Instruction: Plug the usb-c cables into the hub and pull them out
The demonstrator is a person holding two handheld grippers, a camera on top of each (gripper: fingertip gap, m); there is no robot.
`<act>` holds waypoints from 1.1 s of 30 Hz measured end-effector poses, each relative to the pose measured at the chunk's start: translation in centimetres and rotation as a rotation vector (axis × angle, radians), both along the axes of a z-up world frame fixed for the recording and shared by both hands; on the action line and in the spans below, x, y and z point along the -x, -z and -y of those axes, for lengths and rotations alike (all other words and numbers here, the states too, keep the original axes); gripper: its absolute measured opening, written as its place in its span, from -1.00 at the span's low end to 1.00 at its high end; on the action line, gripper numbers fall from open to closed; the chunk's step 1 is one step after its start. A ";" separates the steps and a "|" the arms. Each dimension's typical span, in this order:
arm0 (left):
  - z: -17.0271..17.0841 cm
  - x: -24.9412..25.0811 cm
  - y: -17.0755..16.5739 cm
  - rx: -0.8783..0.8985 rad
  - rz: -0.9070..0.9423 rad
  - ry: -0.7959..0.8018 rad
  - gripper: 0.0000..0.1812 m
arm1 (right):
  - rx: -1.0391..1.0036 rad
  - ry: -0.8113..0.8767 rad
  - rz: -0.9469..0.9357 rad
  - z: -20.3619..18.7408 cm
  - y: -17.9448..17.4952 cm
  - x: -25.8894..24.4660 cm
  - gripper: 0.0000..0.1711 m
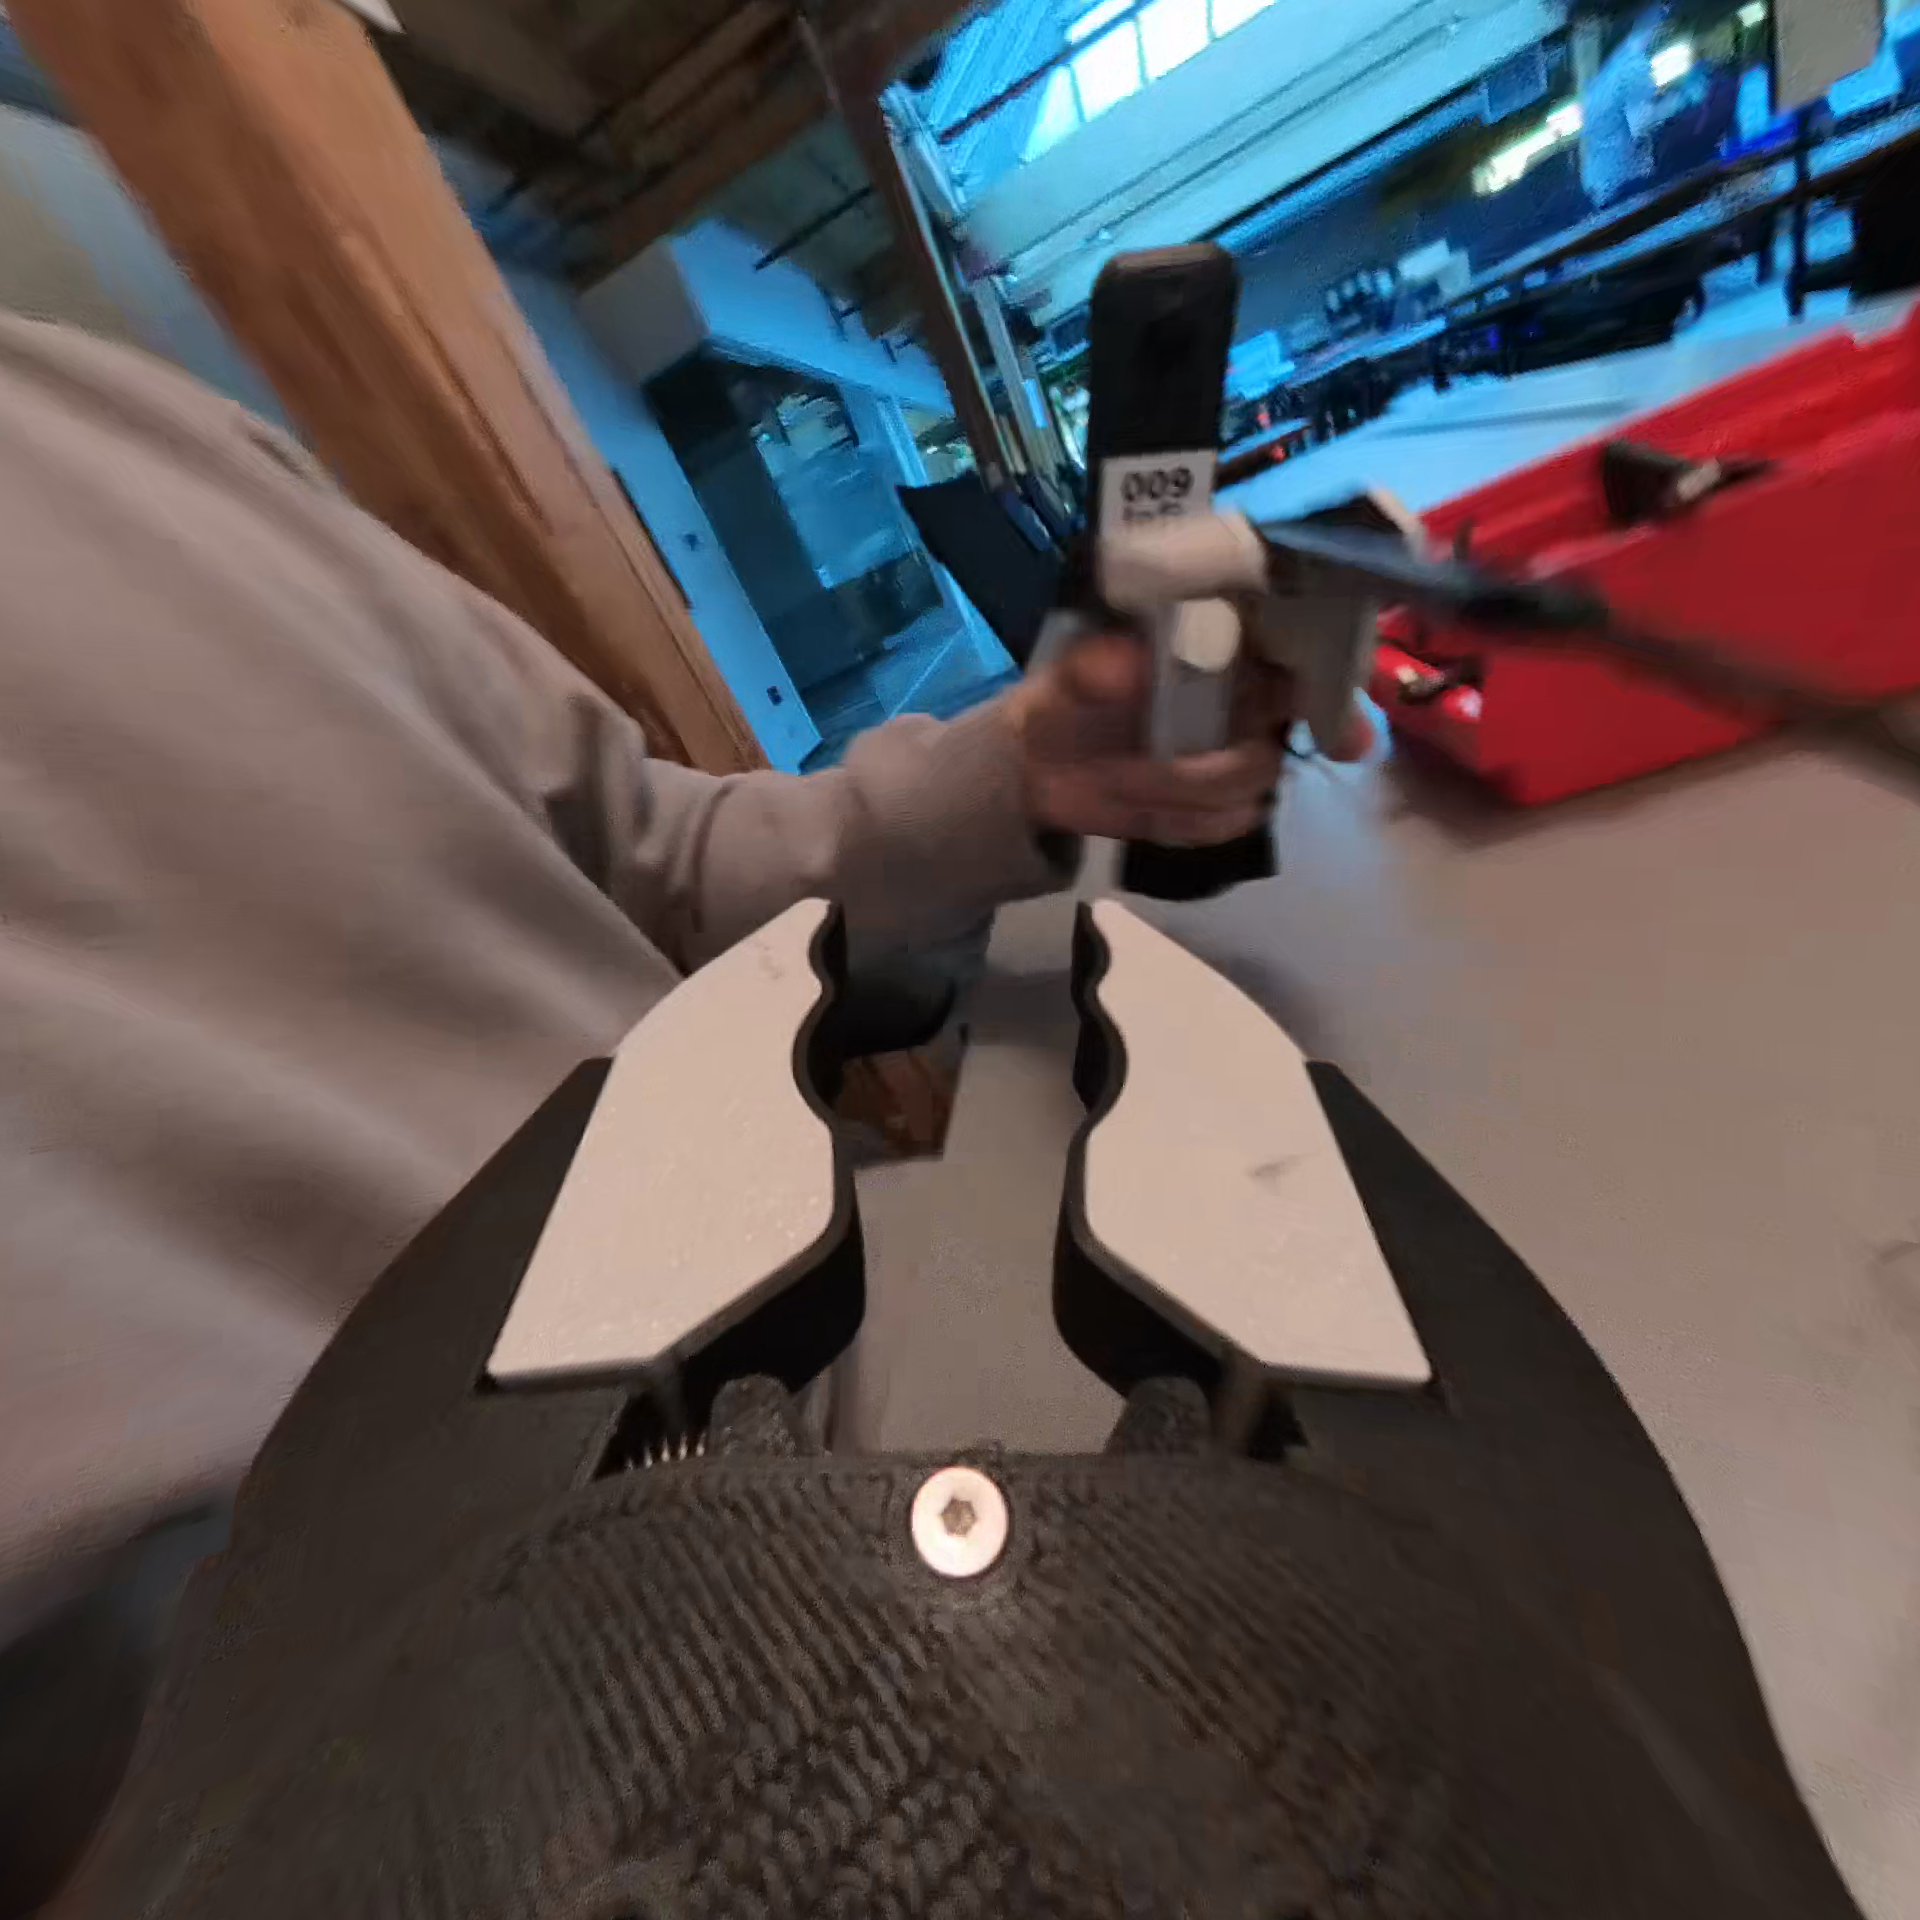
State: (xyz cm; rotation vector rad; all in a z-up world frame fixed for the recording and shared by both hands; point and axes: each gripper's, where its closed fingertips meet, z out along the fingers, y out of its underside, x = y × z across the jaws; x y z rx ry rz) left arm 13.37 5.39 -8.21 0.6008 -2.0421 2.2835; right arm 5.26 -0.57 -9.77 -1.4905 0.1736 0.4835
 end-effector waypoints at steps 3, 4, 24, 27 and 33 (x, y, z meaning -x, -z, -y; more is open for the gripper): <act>-0.2 0.6 0.7 -0.206 0.265 0.059 -0.74 | 0.049 0.226 0.112 1.6 -3.1 -1.8 -0.44; -0.1 0.8 0.5 -0.216 0.322 0.081 -0.74 | 0.094 0.329 0.153 2.2 -3.4 -3.3 -0.41; 3.6 1.7 1.5 -0.278 0.486 0.290 -0.74 | 0.425 0.416 0.416 1.4 1.9 -6.6 -0.45; 3.8 1.9 1.7 -0.268 0.478 0.317 -0.74 | 0.377 0.422 0.412 1.3 1.7 -6.7 -0.56; 4.2 2.4 1.4 -0.200 0.461 0.358 -0.74 | 0.279 0.389 0.329 1.0 1.5 -6.2 -0.60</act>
